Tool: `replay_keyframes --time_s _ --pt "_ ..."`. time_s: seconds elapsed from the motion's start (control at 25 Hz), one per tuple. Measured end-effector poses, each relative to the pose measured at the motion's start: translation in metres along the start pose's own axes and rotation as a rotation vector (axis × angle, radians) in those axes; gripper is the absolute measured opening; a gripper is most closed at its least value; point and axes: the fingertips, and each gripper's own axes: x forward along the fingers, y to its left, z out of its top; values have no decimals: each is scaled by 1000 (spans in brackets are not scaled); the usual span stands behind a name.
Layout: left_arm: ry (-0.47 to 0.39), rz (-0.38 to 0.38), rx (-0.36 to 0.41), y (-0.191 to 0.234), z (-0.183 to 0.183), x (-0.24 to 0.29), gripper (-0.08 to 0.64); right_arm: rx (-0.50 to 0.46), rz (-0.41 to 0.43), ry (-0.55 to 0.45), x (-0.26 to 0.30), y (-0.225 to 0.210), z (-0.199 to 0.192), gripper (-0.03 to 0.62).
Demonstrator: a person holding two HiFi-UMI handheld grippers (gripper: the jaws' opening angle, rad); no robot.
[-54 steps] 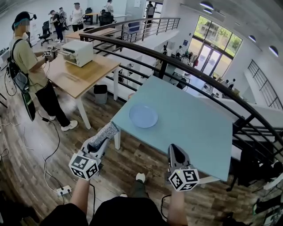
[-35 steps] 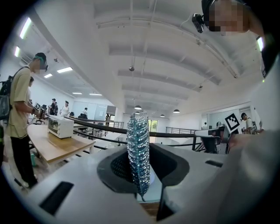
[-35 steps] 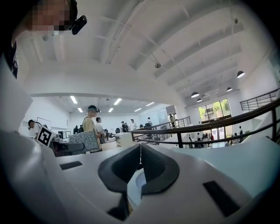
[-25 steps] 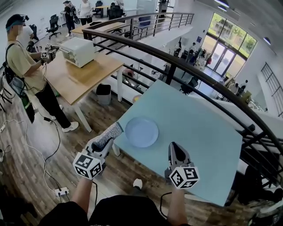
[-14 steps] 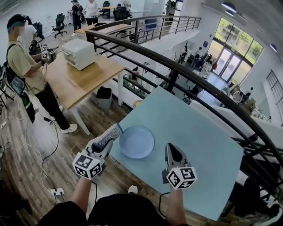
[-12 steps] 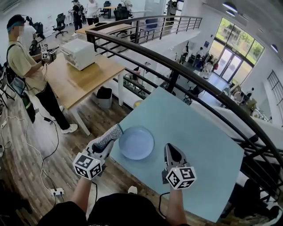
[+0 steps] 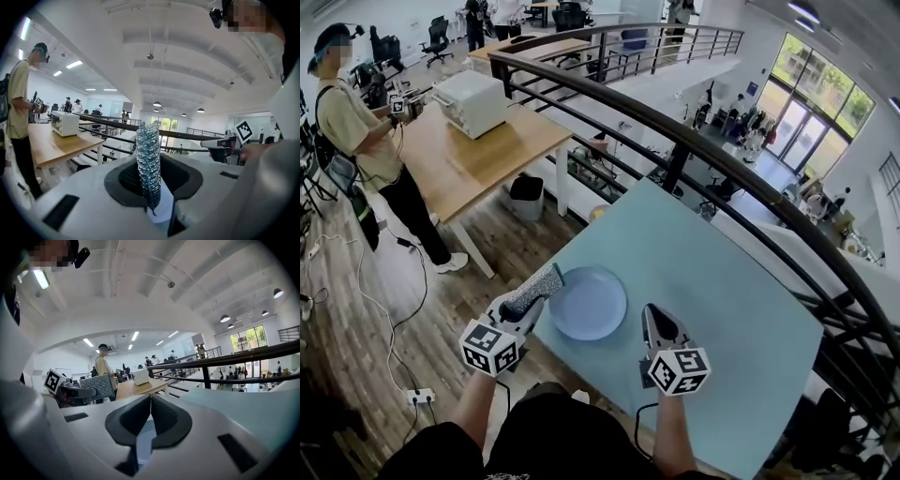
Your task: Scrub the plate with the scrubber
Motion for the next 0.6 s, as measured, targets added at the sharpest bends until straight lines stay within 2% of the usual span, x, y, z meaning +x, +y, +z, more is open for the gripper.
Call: replay_keyframes --time_s 0.12,0.28,0.6 --pt "39 -19 5 -2 -6 9 97 30 3 23 6 -6 -10 8" --pt "98 -58 -27 2 -22 18 97 51 -9 70 15 -9 -31 8" --pt "247 -161 -144 16 -67 48 97 149 -86 185 31 -21 -96 8"
